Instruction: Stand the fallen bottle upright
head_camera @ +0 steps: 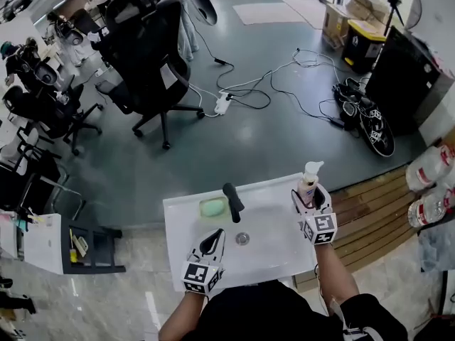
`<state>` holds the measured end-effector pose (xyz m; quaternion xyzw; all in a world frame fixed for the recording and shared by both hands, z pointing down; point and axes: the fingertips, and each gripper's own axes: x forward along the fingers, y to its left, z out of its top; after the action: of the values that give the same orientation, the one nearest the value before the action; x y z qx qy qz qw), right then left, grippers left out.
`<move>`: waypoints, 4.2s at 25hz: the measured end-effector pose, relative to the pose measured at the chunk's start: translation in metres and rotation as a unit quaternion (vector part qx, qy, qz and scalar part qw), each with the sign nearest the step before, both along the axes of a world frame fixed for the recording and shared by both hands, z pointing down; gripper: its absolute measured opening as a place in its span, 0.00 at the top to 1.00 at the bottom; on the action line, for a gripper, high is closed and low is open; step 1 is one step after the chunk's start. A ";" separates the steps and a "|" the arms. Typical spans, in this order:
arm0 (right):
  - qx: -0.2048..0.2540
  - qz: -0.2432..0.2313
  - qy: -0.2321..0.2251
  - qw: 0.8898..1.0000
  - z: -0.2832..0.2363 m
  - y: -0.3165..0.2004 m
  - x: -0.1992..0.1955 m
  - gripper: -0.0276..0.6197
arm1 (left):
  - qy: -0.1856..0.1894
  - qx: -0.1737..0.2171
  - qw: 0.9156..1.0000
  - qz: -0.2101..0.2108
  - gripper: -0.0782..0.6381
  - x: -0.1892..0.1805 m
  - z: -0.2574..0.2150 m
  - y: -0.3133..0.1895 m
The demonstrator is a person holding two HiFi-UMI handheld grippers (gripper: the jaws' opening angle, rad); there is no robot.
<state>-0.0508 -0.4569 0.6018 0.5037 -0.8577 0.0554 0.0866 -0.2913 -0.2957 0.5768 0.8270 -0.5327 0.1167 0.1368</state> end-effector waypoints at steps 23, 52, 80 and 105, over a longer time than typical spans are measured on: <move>0.035 0.031 0.021 0.999 0.037 -0.059 -0.015 0.45 | -0.003 -0.017 0.999 -0.032 0.87 -0.003 0.025 -0.033; 0.073 -0.019 0.051 0.996 -0.054 0.057 -0.022 0.56 | 0.008 0.013 1.000 0.004 0.87 -0.011 0.002 -0.025; 0.149 -0.042 0.014 0.988 -0.125 0.077 -0.072 0.94 | 0.004 0.053 0.999 -0.008 0.87 -0.026 -0.031 -0.028; 0.206 -0.059 0.078 0.974 -0.158 0.079 -0.090 0.94 | 0.004 0.071 0.997 -0.017 0.87 -0.037 -0.048 -0.020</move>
<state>-0.1411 -0.3779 0.4435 0.4619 -0.8695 -0.1675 0.0505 -0.3287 -0.3155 0.5288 0.8259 -0.5530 0.0727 0.0818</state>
